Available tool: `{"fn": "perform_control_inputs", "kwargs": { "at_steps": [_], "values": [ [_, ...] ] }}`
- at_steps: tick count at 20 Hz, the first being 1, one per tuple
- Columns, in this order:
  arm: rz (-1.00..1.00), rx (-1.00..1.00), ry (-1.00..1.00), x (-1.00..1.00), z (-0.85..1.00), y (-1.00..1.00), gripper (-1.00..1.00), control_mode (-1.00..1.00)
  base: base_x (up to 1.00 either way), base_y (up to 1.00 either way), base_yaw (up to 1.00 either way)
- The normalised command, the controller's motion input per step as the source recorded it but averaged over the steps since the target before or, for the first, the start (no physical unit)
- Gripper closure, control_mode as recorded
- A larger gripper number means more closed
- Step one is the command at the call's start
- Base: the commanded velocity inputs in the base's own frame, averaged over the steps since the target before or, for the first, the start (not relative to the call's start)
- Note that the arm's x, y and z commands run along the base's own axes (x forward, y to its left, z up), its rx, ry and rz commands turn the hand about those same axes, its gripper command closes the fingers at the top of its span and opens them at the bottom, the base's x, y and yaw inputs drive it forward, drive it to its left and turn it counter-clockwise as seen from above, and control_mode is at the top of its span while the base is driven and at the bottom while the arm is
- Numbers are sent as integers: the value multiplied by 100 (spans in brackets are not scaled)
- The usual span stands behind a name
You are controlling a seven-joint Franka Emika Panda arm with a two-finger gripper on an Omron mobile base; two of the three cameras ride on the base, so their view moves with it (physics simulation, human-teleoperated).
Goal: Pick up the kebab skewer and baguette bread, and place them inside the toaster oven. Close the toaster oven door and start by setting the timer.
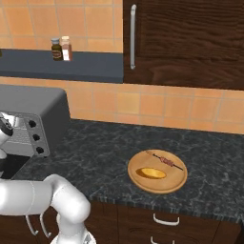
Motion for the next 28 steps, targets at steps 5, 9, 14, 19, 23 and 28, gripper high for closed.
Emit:
{"fn": "perform_control_inputs", "kwargs": {
  "at_steps": [5, 9, 14, 19, 23, 28],
  "values": [
    [0, 0, 11, -33, -60, 0, -100, -100, 0, 0, 0],
    [0, 0, 10, -93, -89, 0, -100, -100, 0, 0, 0],
    [0, 0, 12, -100, -90, 6, -100, -100, 0, 0, 0],
    [0, 0, 12, -87, -68, 5, -100, -100, 0, 0, 0],
    [0, 0, 11, -60, -32, 2, -100, -100, 0, 0, 0],
    [0, 0, 5, -59, -21, 0, -100, -100, 0, 0, 0]
  ]
}}
